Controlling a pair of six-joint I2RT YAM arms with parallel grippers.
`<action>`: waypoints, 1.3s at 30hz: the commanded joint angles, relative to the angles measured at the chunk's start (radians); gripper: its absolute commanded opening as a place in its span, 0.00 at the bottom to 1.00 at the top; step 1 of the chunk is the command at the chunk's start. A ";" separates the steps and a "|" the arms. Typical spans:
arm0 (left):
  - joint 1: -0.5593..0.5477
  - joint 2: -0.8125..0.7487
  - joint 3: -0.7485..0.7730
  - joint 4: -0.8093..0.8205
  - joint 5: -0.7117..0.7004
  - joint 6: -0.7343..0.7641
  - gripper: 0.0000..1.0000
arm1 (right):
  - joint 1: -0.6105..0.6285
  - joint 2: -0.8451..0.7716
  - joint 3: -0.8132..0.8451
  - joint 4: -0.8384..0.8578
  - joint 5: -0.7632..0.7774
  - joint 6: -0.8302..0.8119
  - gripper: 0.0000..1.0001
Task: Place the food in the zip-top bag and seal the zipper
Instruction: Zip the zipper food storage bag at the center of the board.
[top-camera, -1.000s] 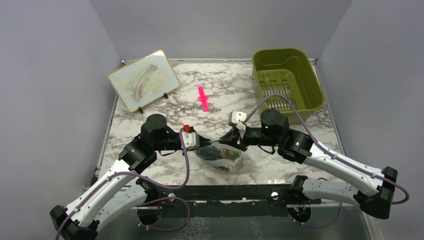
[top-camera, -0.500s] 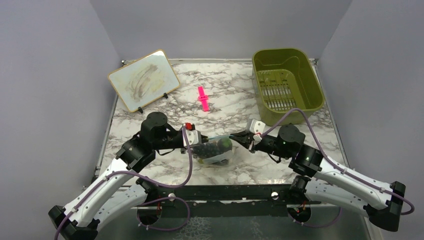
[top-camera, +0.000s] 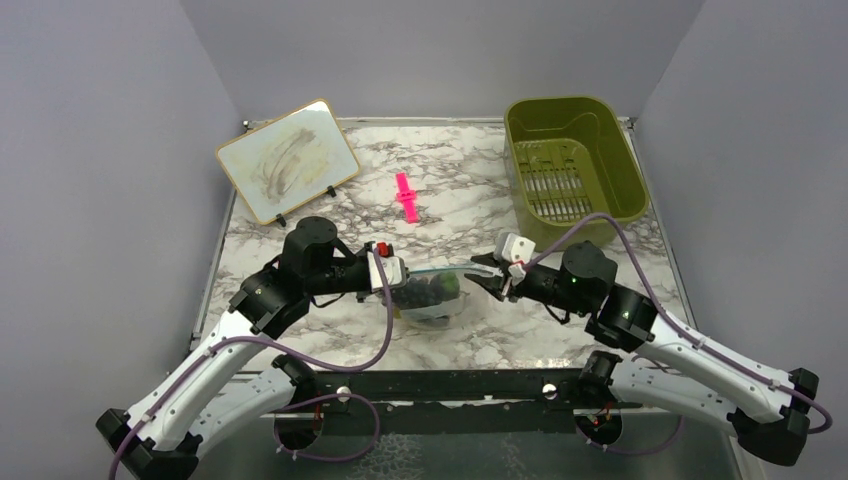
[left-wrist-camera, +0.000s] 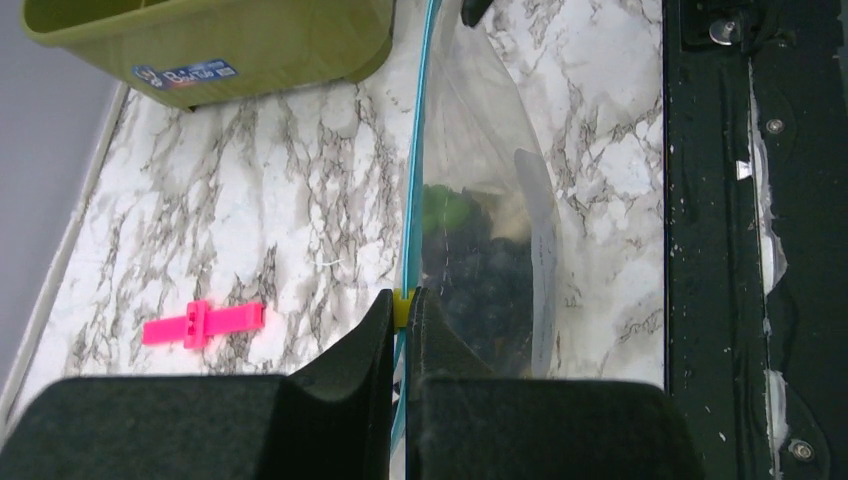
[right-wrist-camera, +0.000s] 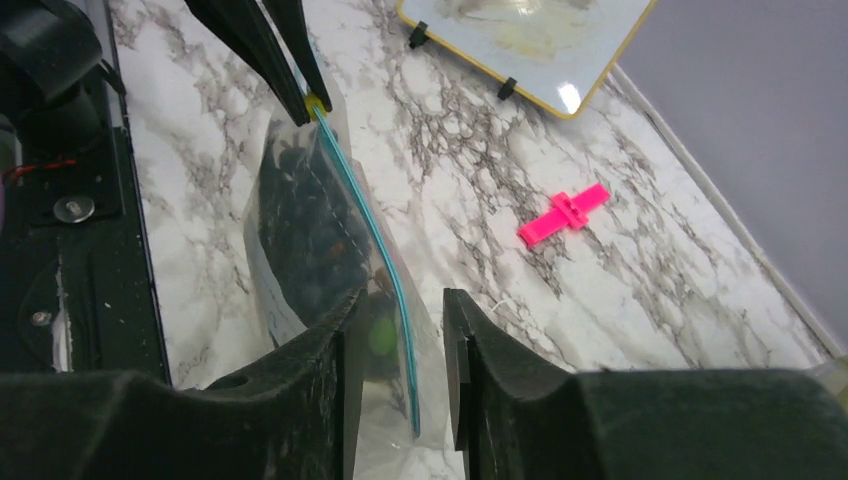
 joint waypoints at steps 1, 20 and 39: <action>0.005 0.001 0.046 -0.007 0.019 0.019 0.00 | -0.004 0.064 0.152 -0.146 -0.171 -0.044 0.42; 0.005 0.014 0.044 0.065 0.090 -0.041 0.00 | -0.004 0.371 0.326 -0.149 -0.358 -0.176 0.54; 0.005 0.040 0.055 0.032 0.086 0.006 0.00 | -0.004 0.319 0.239 -0.082 -0.240 -0.233 0.01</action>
